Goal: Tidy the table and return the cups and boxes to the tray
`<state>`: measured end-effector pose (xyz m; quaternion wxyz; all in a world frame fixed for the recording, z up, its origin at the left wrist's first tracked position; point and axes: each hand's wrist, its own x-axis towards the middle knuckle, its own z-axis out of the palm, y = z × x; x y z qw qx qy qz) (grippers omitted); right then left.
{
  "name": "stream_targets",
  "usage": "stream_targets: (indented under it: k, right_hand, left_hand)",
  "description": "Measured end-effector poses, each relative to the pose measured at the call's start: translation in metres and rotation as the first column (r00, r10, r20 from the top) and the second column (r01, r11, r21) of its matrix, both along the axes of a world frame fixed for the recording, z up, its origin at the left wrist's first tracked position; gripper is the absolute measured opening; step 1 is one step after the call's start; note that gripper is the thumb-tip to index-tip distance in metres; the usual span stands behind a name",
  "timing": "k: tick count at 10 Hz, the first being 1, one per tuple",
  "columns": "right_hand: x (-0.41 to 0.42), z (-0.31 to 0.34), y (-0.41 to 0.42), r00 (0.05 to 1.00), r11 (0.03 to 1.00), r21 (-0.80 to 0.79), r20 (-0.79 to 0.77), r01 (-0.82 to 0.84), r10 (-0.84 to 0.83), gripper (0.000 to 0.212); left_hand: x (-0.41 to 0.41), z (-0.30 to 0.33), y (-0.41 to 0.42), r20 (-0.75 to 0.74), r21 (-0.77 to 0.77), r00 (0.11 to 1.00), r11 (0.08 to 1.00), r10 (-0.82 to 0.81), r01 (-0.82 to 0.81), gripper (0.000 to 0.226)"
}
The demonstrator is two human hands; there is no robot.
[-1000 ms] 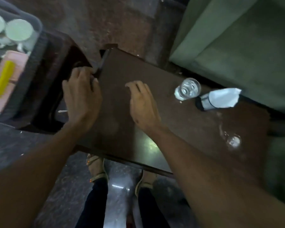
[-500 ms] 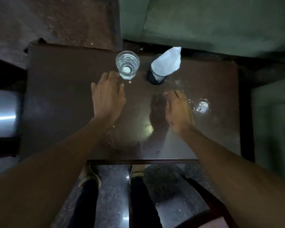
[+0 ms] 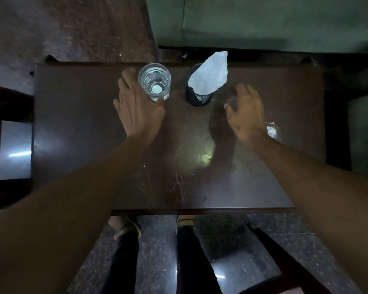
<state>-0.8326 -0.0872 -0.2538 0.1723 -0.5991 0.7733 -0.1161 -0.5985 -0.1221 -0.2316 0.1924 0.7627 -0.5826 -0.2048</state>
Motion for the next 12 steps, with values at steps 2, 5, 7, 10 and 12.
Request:
stream_targets:
  k: [2,5,7,10,12]
  right_hand:
    - [0.005,-0.013,-0.002,1.0,1.0,0.014,0.023,0.01,-0.011,0.03]
    - [0.018,-0.025,0.008,0.994,1.0,-0.007,0.107,0.003,-0.003,0.032]
    - [0.019,-0.027,0.007,0.994,1.0,-0.014,0.11,0.018,-0.016,0.034]
    - [0.018,-0.021,0.023,0.994,0.999,0.016,0.1,0.043,-0.044,0.037]
    - [0.009,0.027,0.029,0.999,0.999,0.035,0.01,0.033,-0.033,0.038]
  left_hand:
    - [-0.003,-0.009,-0.014,0.051,0.1,0.998,0.994,-0.038,0.032,0.1]
    - [0.003,-0.019,-0.022,0.067,0.093,0.997,0.995,-0.044,0.038,0.084]
    - [0.008,-0.023,-0.019,0.06,0.087,0.997,0.995,-0.053,0.047,0.079]
    - [0.023,-0.018,-0.005,0.054,0.123,0.99,0.984,-0.133,0.126,0.096]
    - [0.047,0.026,-0.003,0.134,0.14,0.952,0.957,-0.273,0.255,0.111]
